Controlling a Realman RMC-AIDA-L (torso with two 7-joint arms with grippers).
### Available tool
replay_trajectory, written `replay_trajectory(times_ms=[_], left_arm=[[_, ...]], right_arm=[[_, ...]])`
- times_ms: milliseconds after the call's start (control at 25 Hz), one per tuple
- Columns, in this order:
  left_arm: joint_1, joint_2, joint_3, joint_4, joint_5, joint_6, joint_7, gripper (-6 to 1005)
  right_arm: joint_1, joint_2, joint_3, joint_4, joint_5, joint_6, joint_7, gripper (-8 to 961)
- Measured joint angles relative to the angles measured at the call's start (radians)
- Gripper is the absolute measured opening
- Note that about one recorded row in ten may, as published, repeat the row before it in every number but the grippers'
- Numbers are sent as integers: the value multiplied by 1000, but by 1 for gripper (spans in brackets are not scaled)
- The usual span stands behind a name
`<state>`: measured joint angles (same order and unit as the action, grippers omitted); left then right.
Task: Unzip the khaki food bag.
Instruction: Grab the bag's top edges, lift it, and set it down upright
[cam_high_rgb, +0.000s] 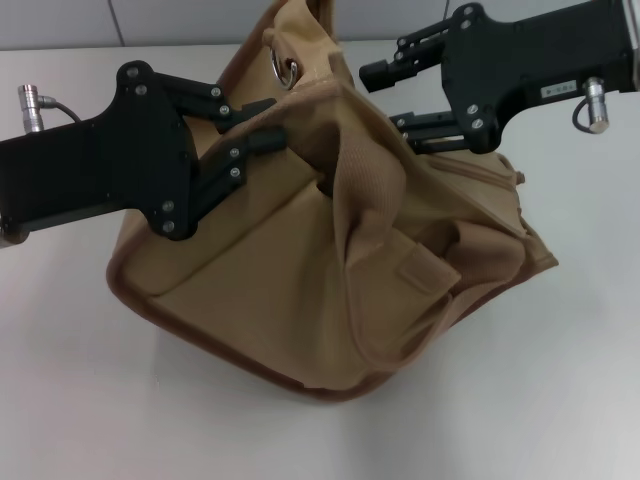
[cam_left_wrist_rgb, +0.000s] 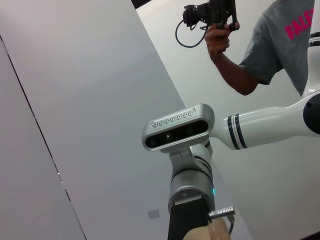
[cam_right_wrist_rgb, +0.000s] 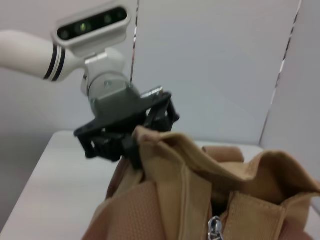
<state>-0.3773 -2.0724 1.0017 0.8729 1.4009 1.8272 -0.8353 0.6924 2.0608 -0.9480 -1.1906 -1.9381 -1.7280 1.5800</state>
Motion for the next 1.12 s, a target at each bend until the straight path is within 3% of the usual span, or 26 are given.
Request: replay_trajectory(times_ms=[640,960,1120], left_arm=[[-14,0,0,0,-1,-5,-4,93],[-19,0,0,0,-2,-6,-4,93],[-19,0,0,-1,-2,-6,-3,93]], right_arm=[[24,9,-45,-5,-48,-11,-3,343],[30,8,-51,-4,-62,4,3,85],[29,9,-50,-10,-63,9,5,18]])
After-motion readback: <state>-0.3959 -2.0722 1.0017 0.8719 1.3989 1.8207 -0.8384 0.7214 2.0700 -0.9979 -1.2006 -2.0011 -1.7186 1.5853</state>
